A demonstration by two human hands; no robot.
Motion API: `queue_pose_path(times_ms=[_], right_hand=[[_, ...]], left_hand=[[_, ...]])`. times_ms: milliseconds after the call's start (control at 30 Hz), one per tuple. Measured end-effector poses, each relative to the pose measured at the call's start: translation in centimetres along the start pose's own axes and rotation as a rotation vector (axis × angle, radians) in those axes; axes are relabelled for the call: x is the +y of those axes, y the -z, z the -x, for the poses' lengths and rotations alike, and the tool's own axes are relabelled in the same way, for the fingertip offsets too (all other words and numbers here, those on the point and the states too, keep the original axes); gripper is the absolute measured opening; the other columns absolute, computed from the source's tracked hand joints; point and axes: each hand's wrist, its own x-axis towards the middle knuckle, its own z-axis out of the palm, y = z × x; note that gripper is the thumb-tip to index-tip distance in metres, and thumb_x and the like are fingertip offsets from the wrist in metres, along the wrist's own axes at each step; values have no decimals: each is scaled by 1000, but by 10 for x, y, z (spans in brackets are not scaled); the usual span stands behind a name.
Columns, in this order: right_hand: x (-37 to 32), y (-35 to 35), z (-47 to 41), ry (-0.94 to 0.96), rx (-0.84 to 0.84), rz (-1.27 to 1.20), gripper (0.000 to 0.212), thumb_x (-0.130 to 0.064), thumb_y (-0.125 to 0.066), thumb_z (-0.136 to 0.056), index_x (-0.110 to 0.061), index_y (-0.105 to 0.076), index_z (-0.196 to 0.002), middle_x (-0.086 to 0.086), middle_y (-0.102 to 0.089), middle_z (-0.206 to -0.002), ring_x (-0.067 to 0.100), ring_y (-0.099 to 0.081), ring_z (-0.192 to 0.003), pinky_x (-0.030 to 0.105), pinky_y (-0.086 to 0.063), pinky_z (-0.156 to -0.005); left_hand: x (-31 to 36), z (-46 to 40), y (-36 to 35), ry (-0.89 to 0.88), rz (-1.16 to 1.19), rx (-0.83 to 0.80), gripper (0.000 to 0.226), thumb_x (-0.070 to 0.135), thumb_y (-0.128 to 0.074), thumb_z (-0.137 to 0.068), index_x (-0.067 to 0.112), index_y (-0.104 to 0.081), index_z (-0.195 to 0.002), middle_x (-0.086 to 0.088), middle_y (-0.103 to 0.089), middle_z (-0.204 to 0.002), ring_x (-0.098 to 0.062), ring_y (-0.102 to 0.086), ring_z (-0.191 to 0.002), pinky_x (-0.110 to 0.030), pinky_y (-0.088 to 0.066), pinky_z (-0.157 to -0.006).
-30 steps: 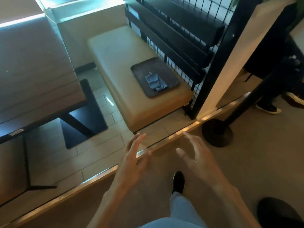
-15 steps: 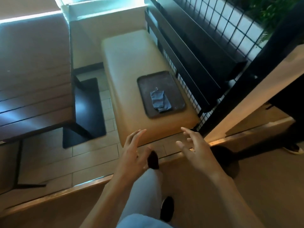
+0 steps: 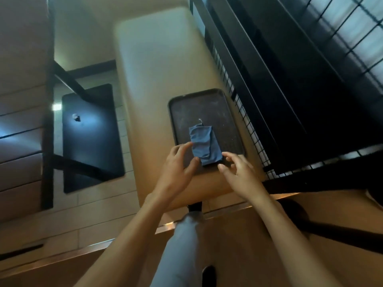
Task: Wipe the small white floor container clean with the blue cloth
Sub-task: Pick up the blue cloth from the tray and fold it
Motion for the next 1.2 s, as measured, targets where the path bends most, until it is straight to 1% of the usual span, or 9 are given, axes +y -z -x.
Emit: queue_pose_path(times_ms=[333, 467, 567, 700, 833, 933, 1033, 1100, 1200], right_hand=[[21, -42, -198, -84, -55, 93, 43, -28, -55, -99, -19, -51, -140, 5, -49, -133, 20, -49, -124, 21, -33, -94], [39, -63, -252, -77, -99, 234, 47, -27, -53, -99, -20, -45, -145, 2, -41, -144, 24, -37, -133, 31, -31, -108], [50, -75, -281, -38, -155, 320, 51, -26, -51, -100, -23, -37, -149, -4, -34, -151, 22, -28, -138, 37, -30, -112], [59, -93, -309, 59, -159, 441, 58, -23, -53, -97, -25, -33, -151, -6, -38, -149, 24, -28, -137, 47, -35, -109], [66, -105, -322, 94, -189, 573, 67, -24, -59, -93, -29, -30, -153, -3, -45, -142, 25, -35, -131, 46, -37, -103], [68, -109, -326, 118, -192, 607, 63, -24, -61, -92, -33, -37, -149, 0, -49, -133, 26, -40, -125, 44, -38, -100], [68, -109, -328, 136, -184, 611, 50, -24, -61, -91, -32, -51, -139, 0, -52, -124, 25, -43, -120, 43, -39, -98], [68, -108, -326, 132, -171, 584, 39, -23, -63, -90, -29, -60, -129, 1, -53, -120, 25, -45, -117, 43, -41, -96], [68, -100, -316, 87, -172, 464, 30, -23, -64, -91, -26, -63, -120, 0, -52, -116, 22, -49, -112, 41, -47, -90]], left_hand=[[-53, -172, -44, 121, -106, -56, 43, 38, -55, -99, 28, -53, -140, 2, -53, -136, -19, -61, -113, -42, -53, -94], [-76, -214, -65, 185, -140, -105, 44, 35, -54, -98, 27, -52, -141, 0, -52, -137, -22, -61, -114, -43, -52, -96], [-91, -237, -78, 247, -172, -127, 45, 34, -53, -97, 27, -51, -142, -1, -49, -143, -26, -58, -121, -42, -49, -100], [-106, -254, -94, 316, -207, -159, 45, 32, -51, -98, 26, -50, -142, -2, -47, -144, -29, -58, -120, -41, -47, -98], [-114, -262, -104, 364, -213, -170, 38, 34, -53, -99, 27, -53, -137, -1, -46, -141, -30, -61, -112, -44, -51, -94], [-118, -261, -109, 356, -232, -153, 31, 35, -56, -99, 25, -56, -128, -1, -47, -133, -26, -62, -105, -44, -54, -89], [-120, -258, -111, 329, -238, -128, 23, 30, -57, -99, 24, -57, -120, -1, -50, -125, -23, -59, -103, -39, -52, -83], [-120, -255, -110, 303, -214, -124, 19, 27, -57, -98, 23, -57, -117, 1, -52, -121, -21, -57, -104, -41, -54, -85], [-119, -249, -107, 268, -124, -119, 14, 22, -56, -98, 23, -55, -112, 3, -52, -114, -20, -57, -99, -45, -54, -87]])
